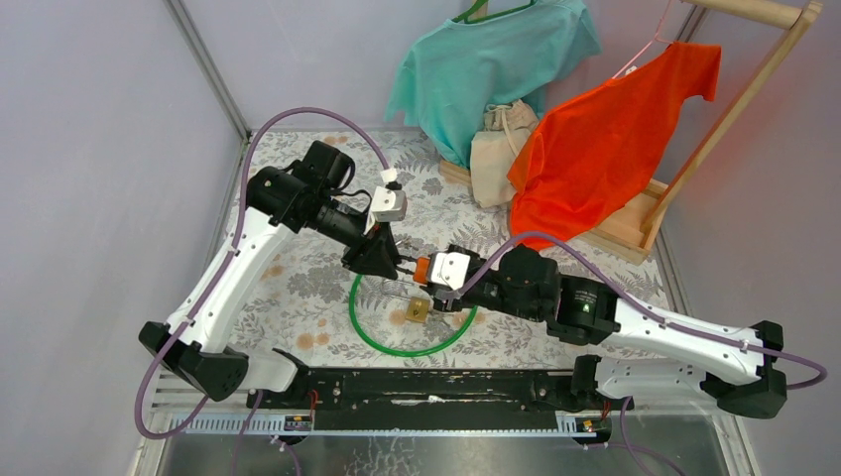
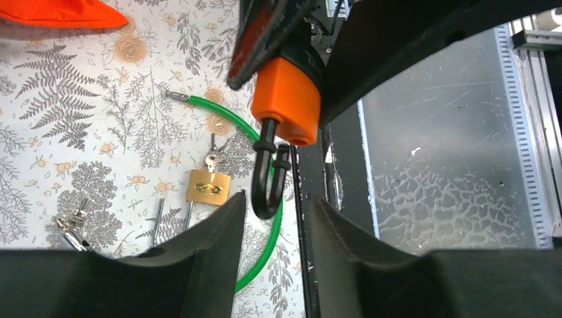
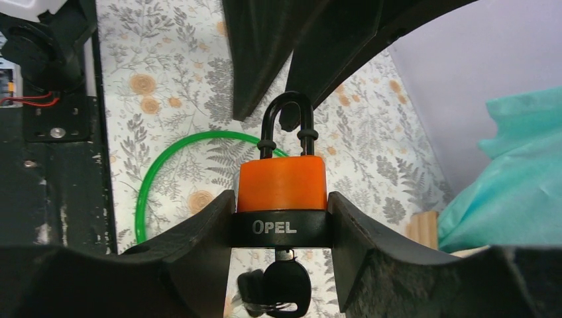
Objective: Unlock with the key
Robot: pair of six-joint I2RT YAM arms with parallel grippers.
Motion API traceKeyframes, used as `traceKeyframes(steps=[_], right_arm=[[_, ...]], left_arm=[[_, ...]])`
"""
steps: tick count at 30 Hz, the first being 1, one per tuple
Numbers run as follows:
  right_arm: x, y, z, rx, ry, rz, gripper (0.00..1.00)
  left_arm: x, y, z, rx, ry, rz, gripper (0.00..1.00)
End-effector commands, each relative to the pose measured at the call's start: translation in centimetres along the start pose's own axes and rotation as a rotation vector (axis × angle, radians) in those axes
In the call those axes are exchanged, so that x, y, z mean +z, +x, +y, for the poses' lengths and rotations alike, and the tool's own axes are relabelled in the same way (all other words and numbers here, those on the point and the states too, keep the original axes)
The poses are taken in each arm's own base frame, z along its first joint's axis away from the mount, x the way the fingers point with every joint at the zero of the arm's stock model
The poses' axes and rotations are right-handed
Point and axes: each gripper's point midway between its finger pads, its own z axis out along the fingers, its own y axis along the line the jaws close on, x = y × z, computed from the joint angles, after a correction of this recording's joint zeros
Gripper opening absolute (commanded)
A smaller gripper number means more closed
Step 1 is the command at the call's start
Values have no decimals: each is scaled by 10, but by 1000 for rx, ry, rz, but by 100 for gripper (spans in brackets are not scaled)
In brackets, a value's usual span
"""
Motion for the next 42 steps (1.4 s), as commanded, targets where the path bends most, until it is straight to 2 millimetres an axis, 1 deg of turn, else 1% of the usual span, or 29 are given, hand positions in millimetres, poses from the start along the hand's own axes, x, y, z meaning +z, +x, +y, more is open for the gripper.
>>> traceKeyframes(steps=[1, 4, 7, 9, 12, 13, 14, 17, 20, 22, 23, 25, 26, 27, 29, 30, 31, 33, 34, 39, 42], right_arm=[[3, -39, -3, 102, 8, -150, 17], [6, -43, -1, 151, 2, -173, 17], [7, -48, -2, 241, -5, -199, 17], [8, -50, -6, 343, -13, -215, 15], [11, -50, -10, 530, -80, -235, 15], [13, -49, -11, 622, -106, -233, 15], [15, -48, -12, 691, -120, -220, 15], [22, -44, -5, 823, -198, -158, 11], [30, -43, 0, 951, -293, -113, 8], [34, -40, -2, 1039, -337, -90, 5], [36, -36, -6, 1086, -348, -79, 4], [41, -18, -18, 1195, -337, -63, 1], [41, -11, -31, 1241, -309, -83, 0], [41, -1, -39, 1285, -282, -84, 0], [40, 15, -52, 1331, -224, -80, 0], [40, 26, -58, 1338, -181, -69, 0], [39, 34, -63, 1344, -150, -54, 0], [40, 55, -68, 1332, -81, -3, 0], [41, 66, -71, 1297, -38, 33, 0], [44, 127, -77, 1207, 147, 215, 0], [49, 166, -78, 1162, 228, 338, 0]], left_arm=[[-3, -1, 8, 82, -35, -2, 38], [-2, -1, 13, 108, -57, -1, 23], [-2, 4, 18, 155, -93, 27, 14], [-2, 9, 23, 210, -137, 60, 9], [-5, 11, 36, 320, -247, 105, 0], [-8, 11, 47, 361, -313, 123, 0], [-12, 8, 53, 392, -365, 129, 0], [-23, 2, 76, 436, -514, 166, 0], [-34, 1, 97, 477, -644, 208, 0], [-37, 2, 107, 493, -699, 234, 1], [-37, 4, 110, 499, -713, 246, 3], [-36, 7, 115, 502, -727, 262, 9], [-35, 10, 117, 499, -728, 269, 14], [-34, 13, 119, 494, -727, 278, 22], [-32, 17, 118, 472, -724, 278, 50], [-30, 21, 118, 455, -722, 276, 67], [-29, 24, 117, 441, -717, 276, 75], [-28, 29, 115, 413, -712, 279, 98], [-27, 32, 114, 396, -710, 283, 100], [-26, 43, 114, 303, -723, 280, 100], [-26, 48, 119, 230, -756, 261, 100]])
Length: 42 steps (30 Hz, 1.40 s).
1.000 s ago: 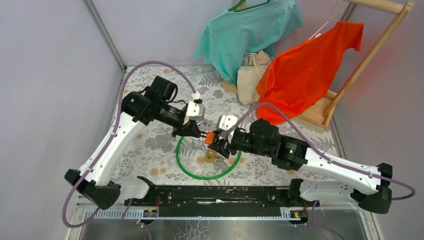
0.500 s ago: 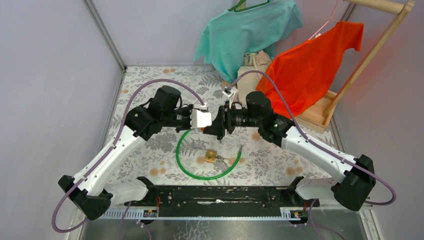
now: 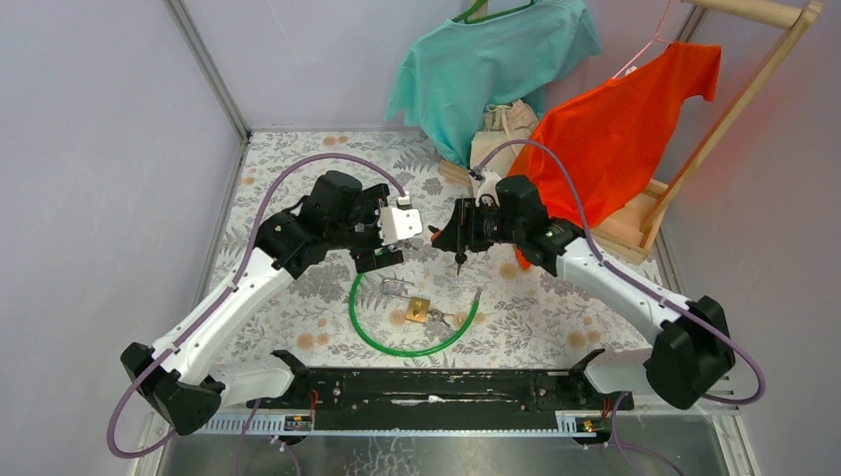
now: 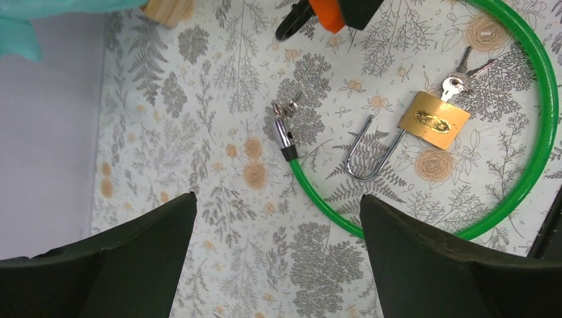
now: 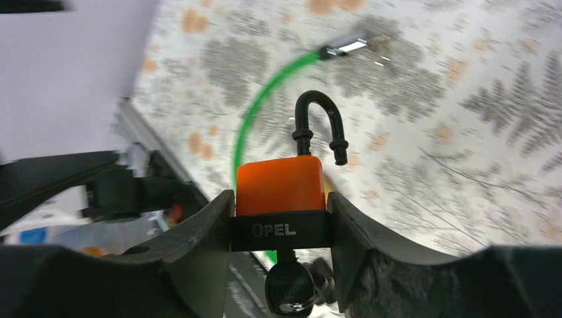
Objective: Unlock with the key
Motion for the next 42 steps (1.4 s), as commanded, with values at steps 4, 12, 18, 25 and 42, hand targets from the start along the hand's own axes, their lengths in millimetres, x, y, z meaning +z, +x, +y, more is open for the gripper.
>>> traceKeyframes(steps=[4, 12, 18, 25, 42], right_arm=[[28, -2, -70, -108, 275, 32, 0], [62, 17, -98, -83, 314, 130, 6], [74, 34, -110, -43, 323, 185, 25], [86, 52, -117, -13, 318, 238, 33], [61, 7, -114, -115, 423, 101, 99]], left_arm=[[7, 11, 24, -239, -109, 17, 100], [7, 26, 46, -397, -181, 69, 100], [0, 34, 68, -436, -302, 104, 100], [-8, 29, 73, -446, -312, 85, 100], [-12, 46, 83, -542, -338, 83, 100]])
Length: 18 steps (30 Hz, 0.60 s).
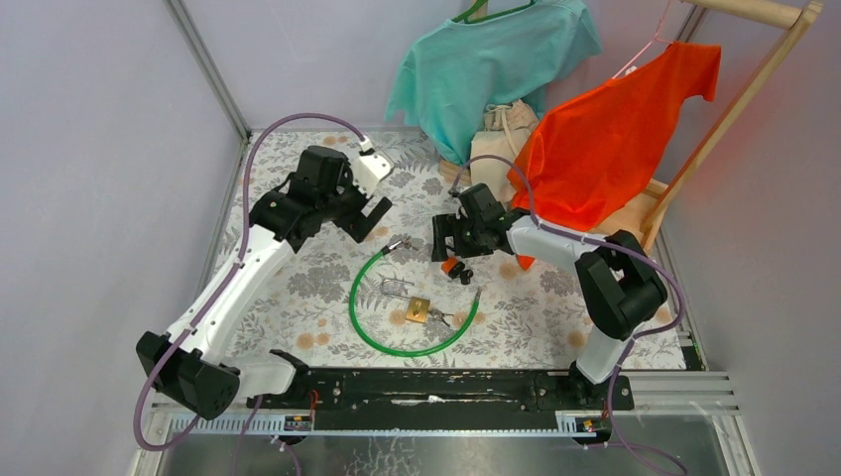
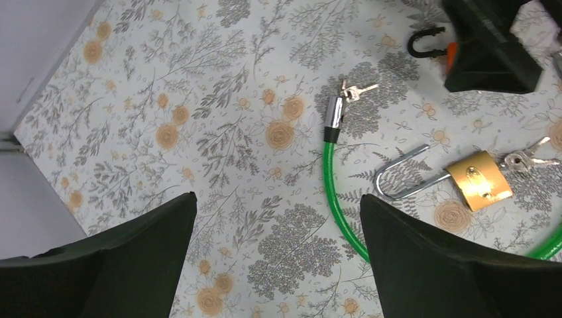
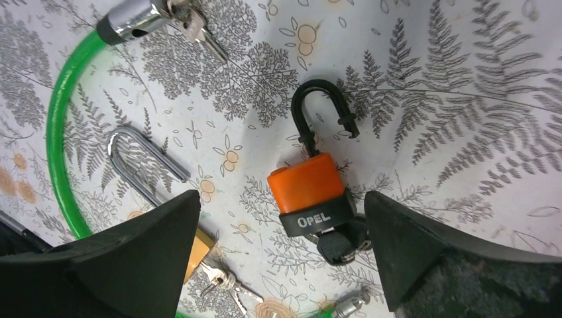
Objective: Unlock with the key
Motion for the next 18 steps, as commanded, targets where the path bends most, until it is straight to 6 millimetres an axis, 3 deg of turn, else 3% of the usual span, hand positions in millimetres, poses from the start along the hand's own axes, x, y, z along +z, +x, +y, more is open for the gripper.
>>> traceKeyframes(steps=[1, 5, 8, 13, 18], right_arm=[[-45, -53, 10, -71, 40, -205, 99], [-80, -75, 5, -98, 93, -369, 99], [-108, -81, -19, -95, 214, -489, 99], [-162, -73, -93, 70, 554, -764, 99], [-205, -36, -164, 163, 834, -987, 99]], left_arm=[[-2, -11, 24, -74, -61, -65, 100], [1, 5, 55, -145, -133, -71, 100], [14, 38, 75, -222, -185, -51, 100], [41, 113, 95, -327, -292, -2, 100], [65, 176, 99, -452, -347, -46, 100]])
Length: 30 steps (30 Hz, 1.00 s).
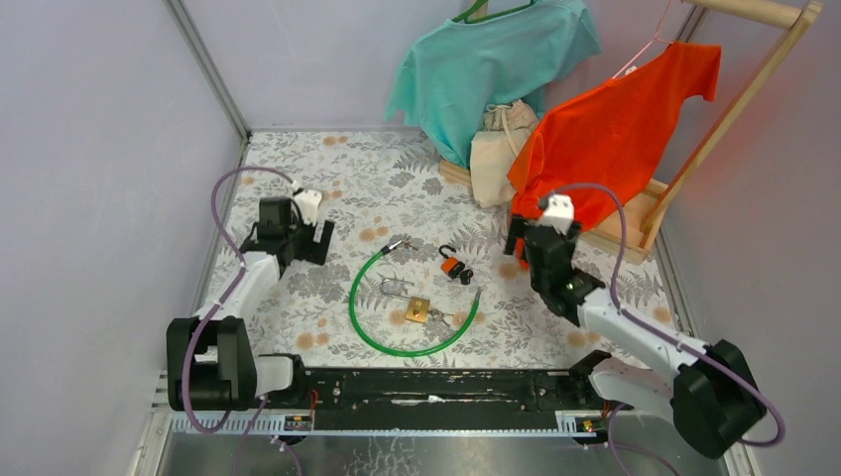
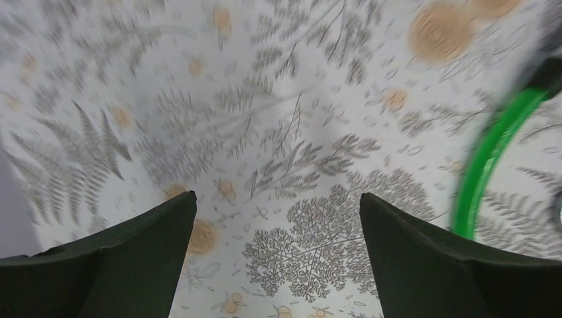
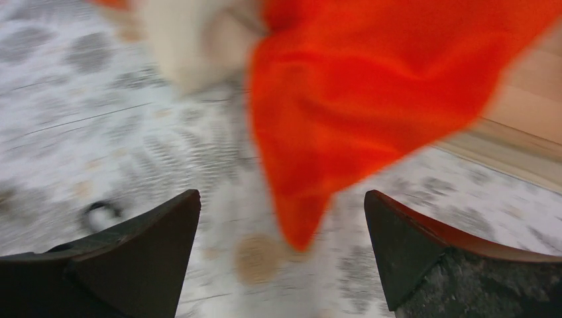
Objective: Unlock with the key
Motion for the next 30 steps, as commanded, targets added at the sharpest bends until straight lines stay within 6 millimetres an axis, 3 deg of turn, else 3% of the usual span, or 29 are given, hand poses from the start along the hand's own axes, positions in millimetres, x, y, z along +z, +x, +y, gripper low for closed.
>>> traceKeyframes(steps=[1, 6, 11, 17, 23, 27, 28, 30], right_arm=[[-12, -17, -92, 57, 387, -272, 99], [-16, 15, -137, 51, 534, -271, 99], [-13, 33, -158, 114, 563, -293, 99], [2, 35, -171, 137, 550, -338, 99], [28, 26, -164, 81, 457, -320, 99], [35, 32, -186, 166, 483, -319, 99], [48, 31, -177, 126, 407, -295, 99], [56, 30, -167, 92, 352, -281, 99]], left_arm=[[21, -10, 22, -124, -52, -217, 100], [22, -19, 28, -232, -60, -369, 100], [25, -20, 21, -249, -39, -457, 100], [28, -23, 31, -270, -102, -539, 100], [42, -27, 28, -330, -65, -555, 100], [46, -34, 28, -366, -44, -575, 100], [45, -34, 22, -358, -33, -628, 100], [48, -33, 15, -322, -55, -613, 100]])
